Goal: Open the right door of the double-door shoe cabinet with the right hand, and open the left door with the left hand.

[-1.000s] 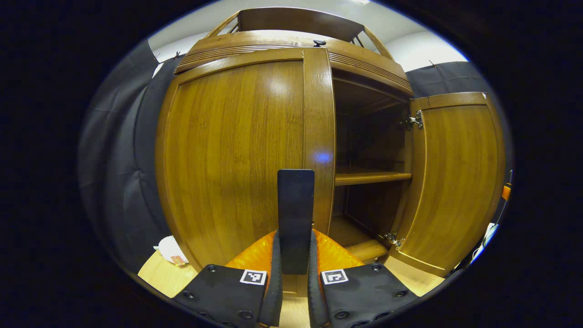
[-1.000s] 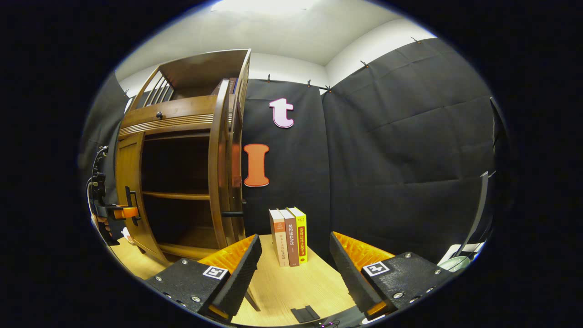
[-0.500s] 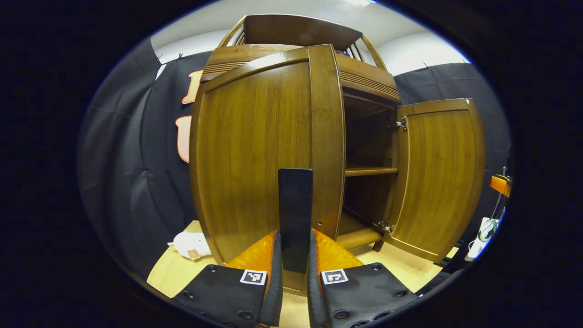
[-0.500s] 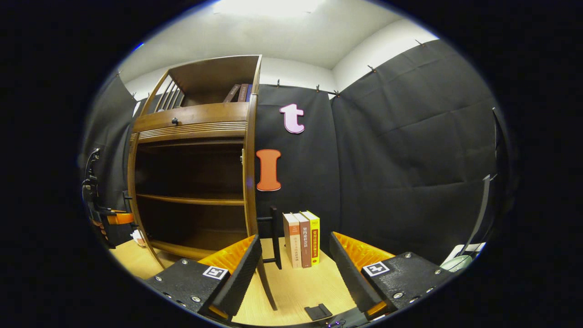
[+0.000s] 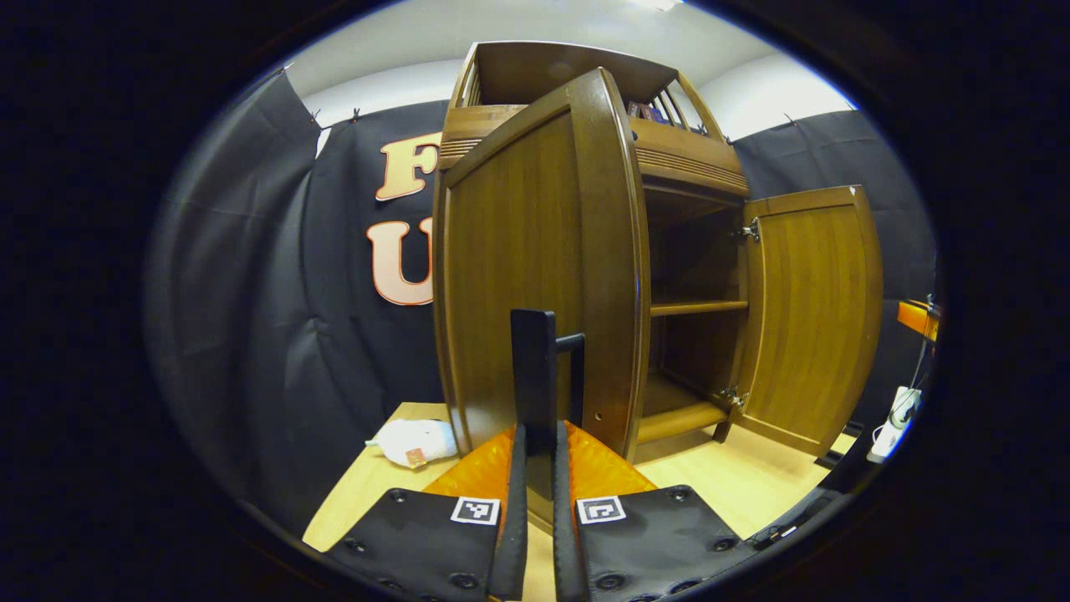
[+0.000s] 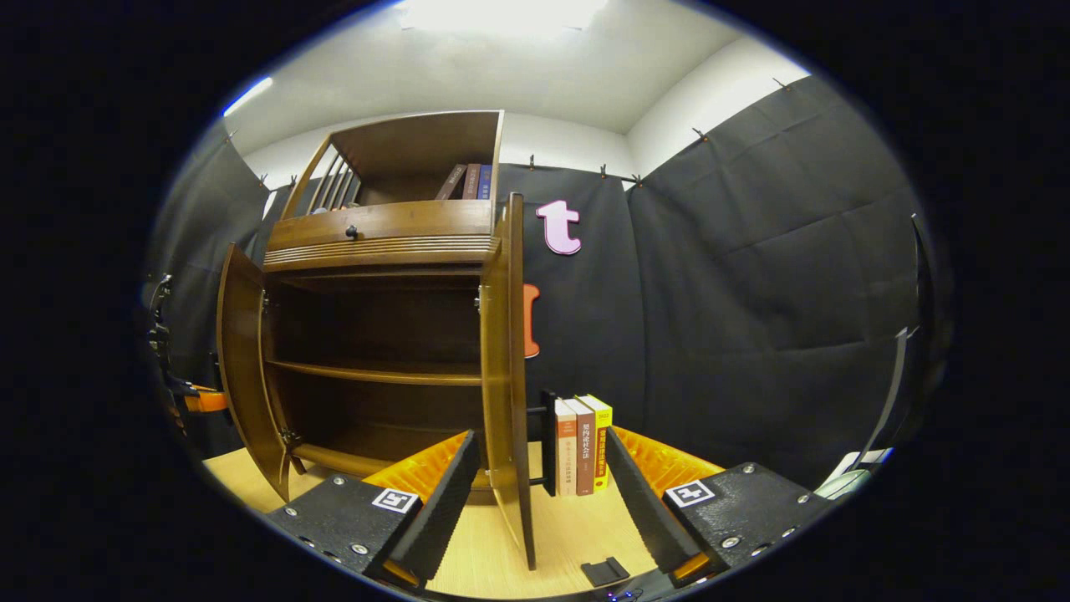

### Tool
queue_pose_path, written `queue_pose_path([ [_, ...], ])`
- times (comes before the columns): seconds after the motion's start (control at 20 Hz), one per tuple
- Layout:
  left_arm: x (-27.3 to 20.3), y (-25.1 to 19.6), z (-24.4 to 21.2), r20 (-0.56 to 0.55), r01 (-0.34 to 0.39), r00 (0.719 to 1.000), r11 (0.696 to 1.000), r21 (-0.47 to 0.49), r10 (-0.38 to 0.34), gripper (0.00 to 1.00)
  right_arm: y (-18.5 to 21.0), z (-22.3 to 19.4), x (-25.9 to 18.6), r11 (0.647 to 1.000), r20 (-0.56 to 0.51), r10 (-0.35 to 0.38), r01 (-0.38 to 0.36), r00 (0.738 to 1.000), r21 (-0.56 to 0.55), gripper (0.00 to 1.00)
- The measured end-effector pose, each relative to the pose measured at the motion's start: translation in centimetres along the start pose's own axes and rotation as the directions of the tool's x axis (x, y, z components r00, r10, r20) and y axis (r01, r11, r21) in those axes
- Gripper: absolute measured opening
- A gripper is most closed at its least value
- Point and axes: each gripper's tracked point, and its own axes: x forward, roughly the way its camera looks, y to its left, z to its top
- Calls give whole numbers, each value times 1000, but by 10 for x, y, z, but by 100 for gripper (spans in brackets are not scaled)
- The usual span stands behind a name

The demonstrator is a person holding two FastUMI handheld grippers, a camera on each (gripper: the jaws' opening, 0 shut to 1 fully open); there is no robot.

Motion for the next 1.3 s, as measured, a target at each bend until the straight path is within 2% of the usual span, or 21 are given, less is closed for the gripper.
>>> queue_pose_path([
  [0.15, -14, 27, -1, 1, -38, 999, 999, -16, 38, 14, 13, -2, 1, 1000, -1, 25, -25, 1000, 1, 92],
  [0.2, -18, 33, 0, 9, -43, 999, 999, -26, 44, 10, 18, -2, 2, 999, -1, 33, -33, 999, -2, 92],
  [0.25, -19, 39, -2, 6, -48, 999, 998, -39, 48, 12, 22, -2, 2, 999, 0, 37, -37, 999, -4, 98],
  [0.3, -22, 45, -1, 7, -48, 999, 998, -51, 49, 12, 25, -2, 2, 999, -1, 43, -44, 999, -5, 98],
  [0.35, -23, 50, -2, 4, -50, 999, 997, -59, 50, 12, 27, -1, -2, 999, -1, 48, -48, 999, -4, 92],
  [0.45, -25, 62, -3, 4, -55, 998, 996, -67, 55, 14, 38, -1, 1, 998, -4, 61, -61, 998, 0, 94],
  [0.55, -29, 69, -7, 0, -52, 999, 996, -70, 52, 12, 45, -1, 2, 997, -4, 72, -72, 997, 3, 86],
  [0.6, -30, 72, -9, -4, -51, 999, 996, -72, 51, 12, 48, -1, 3, 997, -2, 76, -76, 997, 4, 92],
  [0.8, -34, 97, -11, -4, -85, 996, 993, -77, 85, 14, 59, -9, 10, 995, -17, 96, -95, 995, 26, 92],
  [0.85, -35, 104, -10, -2, -95, 995, 992, -81, 95, 12, 61, -8, 11, 995, -19, 100, -99, 995, 28, 92],
  [0.9, -35, 111, -11, -3, -105, 994, 990, -90, 105, 12, 64, -8, 12, 995, -20, 102, -101, 995, 27, 98],
  [0.95, -36, 116, -11, -4, -113, 994, 988, -105, 113, 14, 66, -8, 14, 995, -19, 101, -101, 995, 26, 98],
  [1.0, -37, 121, -11, -4, -116, 993, 986, -115, 117, 11, 68, -6, 16, 994, -17, 102, -101, 995, 27, 98],
  [1.05, -36, 118, -12, -3, -122, 992, 985, -121, 122, 11, 70, -6, 18, 994, -15, 104, -104, 994, 31, 92],
  [1.1, -36, 118, -13, -2, -123, 992, 985, -121, 124, 10, 73, -5, 19, 994, -14, 108, -107, 994, 33, 92],
  [1.15, -36, 119, -14, 0, -124, 992, 985, -122, 125, 10, 76, -5, 21, 993, -14, 112, -112, 994, 33, 98],
  [1.25, -37, 122, -15, -5, -126, 992, 985, -117, 126, 9, 83, -5, 24, 992, -13, 125, -124, 992, 27, 98],
  [1.3, -37, 123, -15, -6, -131, 991, 985, -110, 132, 9, 86, -4, 25, 991, -9, 129, -128, 992, 26, 92],
])
